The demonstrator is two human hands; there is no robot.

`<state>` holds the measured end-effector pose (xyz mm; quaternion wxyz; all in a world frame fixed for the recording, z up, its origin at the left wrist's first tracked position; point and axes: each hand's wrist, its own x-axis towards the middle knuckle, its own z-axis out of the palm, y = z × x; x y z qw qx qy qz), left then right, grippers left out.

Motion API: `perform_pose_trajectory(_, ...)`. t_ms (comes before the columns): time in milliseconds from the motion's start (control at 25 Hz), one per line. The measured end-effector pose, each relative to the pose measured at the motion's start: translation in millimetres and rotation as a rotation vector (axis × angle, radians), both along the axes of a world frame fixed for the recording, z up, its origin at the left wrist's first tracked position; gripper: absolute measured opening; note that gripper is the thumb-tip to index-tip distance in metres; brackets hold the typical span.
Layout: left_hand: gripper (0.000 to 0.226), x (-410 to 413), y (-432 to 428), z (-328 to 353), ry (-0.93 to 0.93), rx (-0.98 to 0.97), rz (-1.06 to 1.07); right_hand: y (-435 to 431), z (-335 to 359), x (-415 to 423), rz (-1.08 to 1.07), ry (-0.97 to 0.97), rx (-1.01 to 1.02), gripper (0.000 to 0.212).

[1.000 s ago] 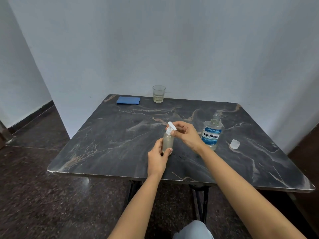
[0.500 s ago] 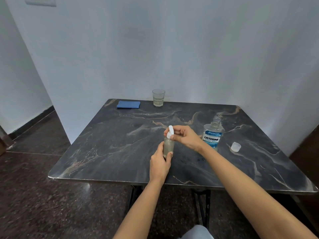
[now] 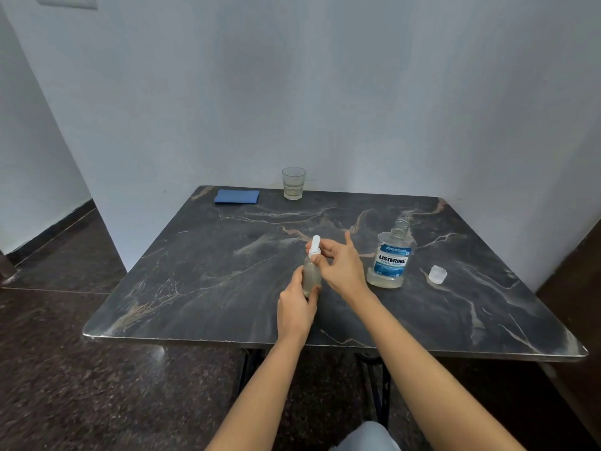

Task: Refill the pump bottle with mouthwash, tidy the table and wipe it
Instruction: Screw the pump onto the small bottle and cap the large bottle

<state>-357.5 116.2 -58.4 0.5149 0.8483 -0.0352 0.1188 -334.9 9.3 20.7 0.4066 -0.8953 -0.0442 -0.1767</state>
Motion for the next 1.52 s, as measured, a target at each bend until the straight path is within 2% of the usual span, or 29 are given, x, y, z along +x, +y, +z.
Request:
perform_pose_trajectory(120, 0.046, -1.0, -0.8, 0.5, -0.014, 0.015, 0.007, 11.7, -4.2, -6.0, -0.161, -0.078, -0.102, 0.023)
perform_pose_trajectory(240, 0.046, -2.2, 0.3, 0.6, -0.006, 0.021, -0.001, 22.1, -2.8, -12.3, -0.243, -0.083, -0.092, 0.023)
perform_pose_trajectory(320, 0.046, -3.6, 0.8, 2.3, -0.008, -0.008, -0.012, 19.2, -4.5, -11.2, -0.180, -0.034, -0.014, 0.026)
perform_pose_trajectory(440, 0.045, -6.3, 1.8, 6.4, -0.012, -0.083, -0.036, 8.9, -1.0, -16.2, 0.060, 0.073, 0.167, 0.035)
perform_pose_trajectory(560, 0.053, -7.7, 4.2, 9.0, -0.023, -0.053, -0.058, -5.9, -2.8, -38.6, 0.162, 0.122, 0.114, 0.045)
perform_pose_trajectory(720, 0.083, -14.9, -1.7, 11.8, 0.020, -0.004, 0.014, -51.8, -26.5, -76.5, -0.006, -0.070, 0.084, 0.026)
perform_pose_trajectory(800, 0.072, -27.8, -11.3, 15.1, -0.021, -0.035, 0.133, -86.2, -36.6, -90.5, -0.166, -0.169, 0.089, 0.014)
perform_pose_trajectory(880, 0.052, -41.9, -26.1, 16.5, -0.102, -0.071, 0.175, -122.3, -39.9, -94.9, -0.342, -0.193, 0.055, 0.014)
perform_pose_trajectory(1000, 0.037, -51.7, -55.6, 13.1, -0.104, -0.127, 0.029, -172.9, -36.7, -80.1, -0.522, -0.086, -0.115, 0.026)
perform_pose_trajectory(1120, 0.041, -41.2, -80.9, 14.6, -0.039, -0.146, -0.103, -203.3, -28.3, -54.3, -0.464, 0.185, -0.297, 0.049)
perform_pose_trajectory(1200, 0.050, -28.8, -92.5, 20.5, 0.017, -0.151, -0.153, -216.3, -28.8, -37.0, -0.385, 0.380, -0.369, 0.056)
perform_pose_trajectory(1320, 0.069, -5.9, -104.3, 32.9, 0.055, -0.144, -0.197, -228.7, -36.4, -19.0, -0.293, 0.477, -0.412, 0.045)
perform_pose_trajectory(1440, 0.079, 16.3, -112.1, 41.5, 0.070, -0.132, -0.239, -232.2, -36.2, -14.1, -0.315, 0.439, -0.400, 0.029)
perform_pose_trajectory(1520, 0.080, 28.6, -116.2, 45.5, 0.075, -0.142, -0.269, -230.0, -27.2, -15.6, -0.367, 0.378, -0.303, 0.019)
